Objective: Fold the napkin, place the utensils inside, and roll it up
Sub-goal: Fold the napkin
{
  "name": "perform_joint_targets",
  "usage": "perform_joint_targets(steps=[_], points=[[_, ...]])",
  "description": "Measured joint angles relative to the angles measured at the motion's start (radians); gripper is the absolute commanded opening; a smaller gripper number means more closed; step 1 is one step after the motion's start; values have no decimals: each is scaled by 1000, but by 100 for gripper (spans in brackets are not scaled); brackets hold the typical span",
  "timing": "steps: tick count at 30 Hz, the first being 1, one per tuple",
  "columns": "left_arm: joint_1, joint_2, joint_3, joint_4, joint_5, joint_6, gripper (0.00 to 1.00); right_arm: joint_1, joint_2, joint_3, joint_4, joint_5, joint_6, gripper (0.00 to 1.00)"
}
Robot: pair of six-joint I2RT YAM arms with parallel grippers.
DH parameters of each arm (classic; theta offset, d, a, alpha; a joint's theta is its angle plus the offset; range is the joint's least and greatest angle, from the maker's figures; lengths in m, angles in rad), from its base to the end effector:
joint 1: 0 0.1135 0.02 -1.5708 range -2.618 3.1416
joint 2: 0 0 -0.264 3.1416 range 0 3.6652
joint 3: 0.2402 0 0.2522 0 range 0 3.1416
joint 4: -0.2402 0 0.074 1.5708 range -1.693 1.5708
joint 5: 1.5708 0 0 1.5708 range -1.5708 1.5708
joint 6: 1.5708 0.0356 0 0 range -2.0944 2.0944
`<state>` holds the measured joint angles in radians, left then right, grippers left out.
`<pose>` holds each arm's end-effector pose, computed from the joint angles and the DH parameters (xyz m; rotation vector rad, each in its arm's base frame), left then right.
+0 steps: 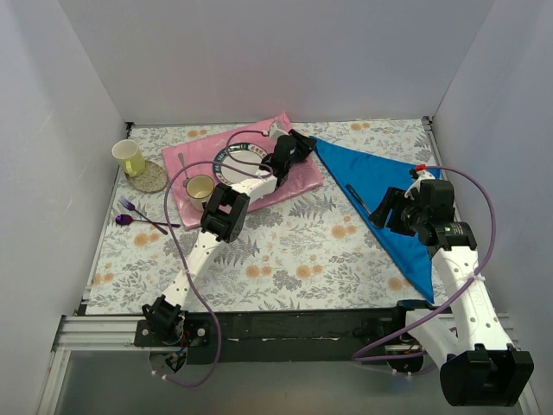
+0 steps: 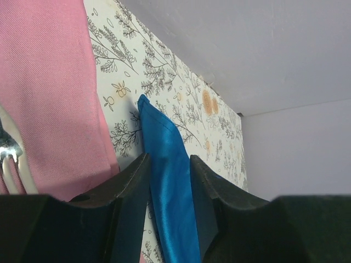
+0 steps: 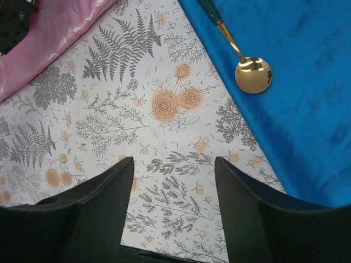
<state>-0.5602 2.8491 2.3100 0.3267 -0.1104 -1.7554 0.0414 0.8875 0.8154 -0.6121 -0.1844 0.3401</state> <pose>0.5279 -0.3265 0.0923 -1.2419 1.6605 -1.4858 0.1860 0.0142 0.2915 0.2394 2.2613 0.4107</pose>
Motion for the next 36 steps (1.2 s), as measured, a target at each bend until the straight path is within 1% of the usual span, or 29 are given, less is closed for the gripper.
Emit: perform_joint_targets(steps=[4,8,17,20,28,35,36], points=[[0,10,14,6,-12,-22,33,0,-8,0,0,2,0,68],[-5,14,24,-7,-33,-16,29,0,-13,0,0,2,0,68],[-25,23,48,-32,-111,14,34,0,-24,0,0,2,0,68],[-29,23,56,-40,-124,24,33,0,-34,0,0,2,0,68],[-38,40,88,-67,-129,34,24,0,-44,0,0,2,0,68],[-50,51,89,-57,-129,58,11,-1,-44,0,0,2,-1,68],[-50,53,92,-55,-129,66,6,-1,-44,0,0,2,-1,68]])
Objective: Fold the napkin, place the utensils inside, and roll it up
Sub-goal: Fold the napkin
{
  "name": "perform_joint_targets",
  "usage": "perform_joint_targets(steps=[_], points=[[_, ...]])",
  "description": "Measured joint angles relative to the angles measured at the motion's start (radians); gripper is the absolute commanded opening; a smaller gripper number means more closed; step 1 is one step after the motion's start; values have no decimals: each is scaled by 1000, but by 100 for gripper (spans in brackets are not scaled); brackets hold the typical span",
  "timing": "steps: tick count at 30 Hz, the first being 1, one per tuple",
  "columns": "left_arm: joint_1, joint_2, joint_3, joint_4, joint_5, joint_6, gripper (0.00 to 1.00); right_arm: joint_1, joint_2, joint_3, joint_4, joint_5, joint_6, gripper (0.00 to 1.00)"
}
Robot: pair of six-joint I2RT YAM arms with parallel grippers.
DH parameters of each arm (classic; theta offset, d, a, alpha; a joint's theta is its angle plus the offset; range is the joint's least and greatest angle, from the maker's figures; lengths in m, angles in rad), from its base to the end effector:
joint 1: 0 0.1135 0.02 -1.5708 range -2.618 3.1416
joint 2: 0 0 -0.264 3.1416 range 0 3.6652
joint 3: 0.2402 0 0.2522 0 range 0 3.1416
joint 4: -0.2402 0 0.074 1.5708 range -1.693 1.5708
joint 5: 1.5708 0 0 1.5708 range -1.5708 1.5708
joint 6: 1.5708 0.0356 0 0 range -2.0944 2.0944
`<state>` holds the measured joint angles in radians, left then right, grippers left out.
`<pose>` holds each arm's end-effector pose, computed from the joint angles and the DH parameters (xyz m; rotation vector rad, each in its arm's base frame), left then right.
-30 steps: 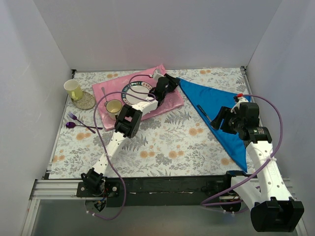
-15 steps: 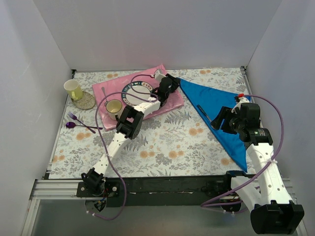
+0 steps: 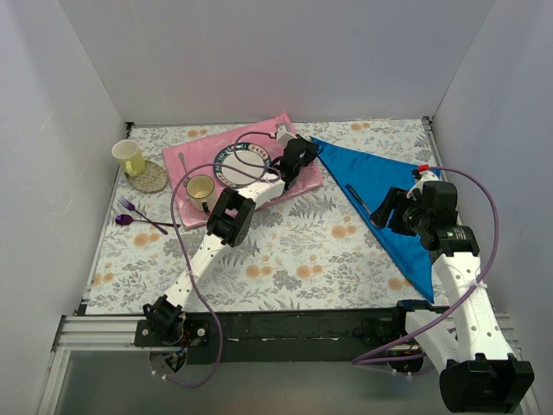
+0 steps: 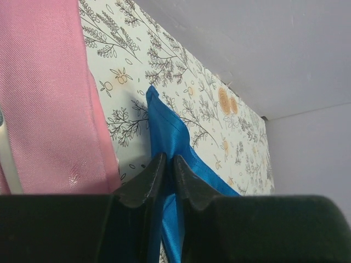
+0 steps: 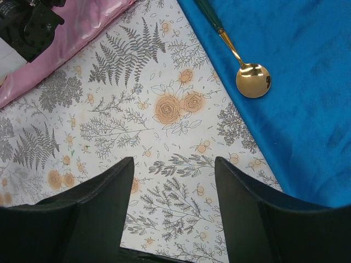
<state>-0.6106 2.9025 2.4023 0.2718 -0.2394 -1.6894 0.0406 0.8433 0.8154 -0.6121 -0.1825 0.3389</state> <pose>0.5177 -0.3520 0.0866 -1.2066 1.6389 -1.3692 0.1780 0.0137 0.2987 0.2297 2.2175 0.4111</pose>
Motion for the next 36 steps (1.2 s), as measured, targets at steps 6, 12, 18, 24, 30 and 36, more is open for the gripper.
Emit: perform_joint_targets(steps=[6,12,18,24,30,36], points=[[-4,0,1,4,0,80,0,0,0,0,0,0,-3,68],[-13,-5,-8,19,8,152,0,0,0,0,0,0,-1,69],[-40,-58,-82,21,39,195,0,-1,13,24,-27,75,26,68],[-90,-197,-241,20,57,255,0,-10,59,79,-50,192,47,68],[-120,-298,-258,22,64,322,0,-14,69,86,-53,206,47,68],[-124,-341,-259,37,84,348,0,-14,69,87,-55,207,47,68]])
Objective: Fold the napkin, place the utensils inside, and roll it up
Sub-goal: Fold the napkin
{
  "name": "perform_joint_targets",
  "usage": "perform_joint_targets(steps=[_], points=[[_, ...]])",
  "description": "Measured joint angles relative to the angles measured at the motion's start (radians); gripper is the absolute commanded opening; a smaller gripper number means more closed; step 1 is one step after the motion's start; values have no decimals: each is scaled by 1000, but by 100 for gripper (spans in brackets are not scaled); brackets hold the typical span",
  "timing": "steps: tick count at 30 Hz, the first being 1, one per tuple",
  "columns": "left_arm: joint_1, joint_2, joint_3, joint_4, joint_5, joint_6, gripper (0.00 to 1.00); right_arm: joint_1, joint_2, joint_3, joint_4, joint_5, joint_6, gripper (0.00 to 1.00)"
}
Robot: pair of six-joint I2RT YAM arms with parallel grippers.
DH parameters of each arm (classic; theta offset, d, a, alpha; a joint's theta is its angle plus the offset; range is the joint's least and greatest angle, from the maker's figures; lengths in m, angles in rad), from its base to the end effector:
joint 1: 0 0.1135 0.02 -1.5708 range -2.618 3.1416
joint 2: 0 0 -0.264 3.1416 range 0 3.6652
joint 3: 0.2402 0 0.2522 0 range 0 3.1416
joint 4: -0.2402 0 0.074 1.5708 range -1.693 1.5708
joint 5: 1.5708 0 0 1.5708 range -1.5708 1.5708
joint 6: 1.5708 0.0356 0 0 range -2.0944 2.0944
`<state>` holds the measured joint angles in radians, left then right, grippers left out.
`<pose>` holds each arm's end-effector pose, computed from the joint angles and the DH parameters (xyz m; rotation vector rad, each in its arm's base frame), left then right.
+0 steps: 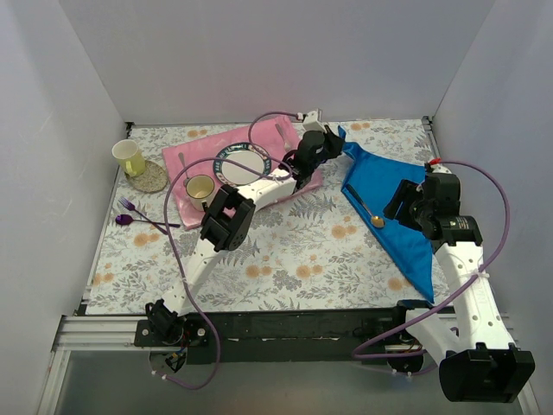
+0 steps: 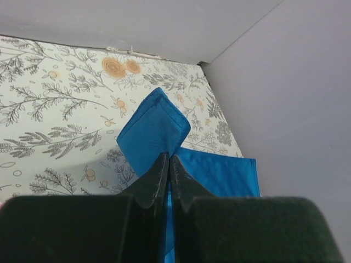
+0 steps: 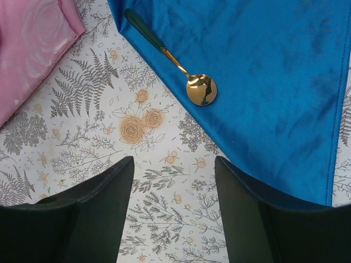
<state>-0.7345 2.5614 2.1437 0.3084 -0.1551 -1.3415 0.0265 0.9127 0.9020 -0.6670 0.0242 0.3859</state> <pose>0.4472 -0.3964 0.2018 -0.6901 1.7634 -1.3838 0.1895 0.0042 0.3110 0.4160 2.2168 0.1944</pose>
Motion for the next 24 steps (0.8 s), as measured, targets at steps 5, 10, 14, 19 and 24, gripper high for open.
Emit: perform_joint_targets(steps=[5,10,14,19,24], points=[[-22,0,-34,-9,37,4,0,0,0,13,-20,29,11,67],[-69,-2,-43,-21,84,7,0,-2,6,27,-26,68,28,67],[-104,-5,-43,-21,121,9,0,-6,8,27,-33,82,29,67],[-143,-6,-43,-21,193,19,0,-7,10,27,-35,83,29,67],[-167,-55,-99,-46,265,56,0,-8,7,27,-36,83,30,67]])
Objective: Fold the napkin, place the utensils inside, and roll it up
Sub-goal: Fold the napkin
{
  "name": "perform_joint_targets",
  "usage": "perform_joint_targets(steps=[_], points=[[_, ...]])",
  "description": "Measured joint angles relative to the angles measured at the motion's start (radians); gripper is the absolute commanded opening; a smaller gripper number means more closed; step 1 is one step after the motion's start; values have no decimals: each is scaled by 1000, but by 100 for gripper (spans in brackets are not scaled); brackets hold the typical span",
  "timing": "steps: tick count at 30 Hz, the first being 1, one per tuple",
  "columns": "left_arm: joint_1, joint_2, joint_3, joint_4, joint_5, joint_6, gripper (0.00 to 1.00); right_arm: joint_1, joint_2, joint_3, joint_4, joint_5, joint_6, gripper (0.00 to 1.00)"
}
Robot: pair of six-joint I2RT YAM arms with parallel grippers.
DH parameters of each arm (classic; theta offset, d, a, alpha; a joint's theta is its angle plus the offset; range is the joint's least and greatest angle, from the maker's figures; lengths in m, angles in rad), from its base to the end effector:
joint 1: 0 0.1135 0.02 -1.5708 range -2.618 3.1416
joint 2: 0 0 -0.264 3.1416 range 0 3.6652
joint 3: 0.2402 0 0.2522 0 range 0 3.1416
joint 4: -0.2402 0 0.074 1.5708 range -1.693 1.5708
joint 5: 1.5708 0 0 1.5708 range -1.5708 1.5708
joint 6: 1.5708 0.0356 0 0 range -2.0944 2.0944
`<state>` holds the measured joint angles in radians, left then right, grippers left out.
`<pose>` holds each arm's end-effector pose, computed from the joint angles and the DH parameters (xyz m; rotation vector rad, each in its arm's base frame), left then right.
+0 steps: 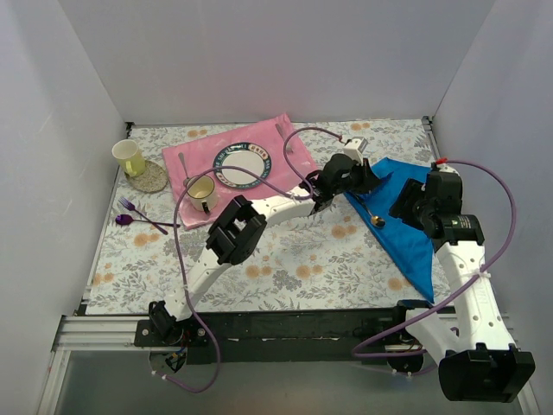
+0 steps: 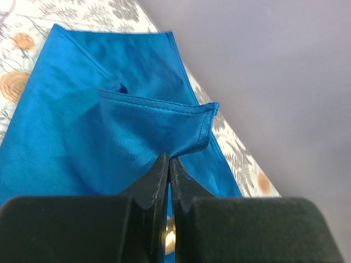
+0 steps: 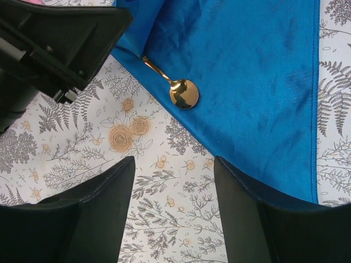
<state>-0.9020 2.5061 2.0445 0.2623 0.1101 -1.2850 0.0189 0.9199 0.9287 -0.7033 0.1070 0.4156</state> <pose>0.3601 -0.4620 0.1932 -0.3069 2.0808 -1.5803 0.1886 -0.0002 0.3157 0.5014 2.2066 0.1102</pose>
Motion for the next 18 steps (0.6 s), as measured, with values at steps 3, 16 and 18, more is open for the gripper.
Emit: perform_joint_targets(steps=[3,16,18], points=[[-7,-59,-53,-23,40,34,0,0,-10,-5,1,3,5,68],[-23,-155,-173,-11,161,37,0,-304,126,-23,22,-216,32,70],[-33,-155,-173,-13,162,25,0,-307,133,-23,22,-241,30,70]])
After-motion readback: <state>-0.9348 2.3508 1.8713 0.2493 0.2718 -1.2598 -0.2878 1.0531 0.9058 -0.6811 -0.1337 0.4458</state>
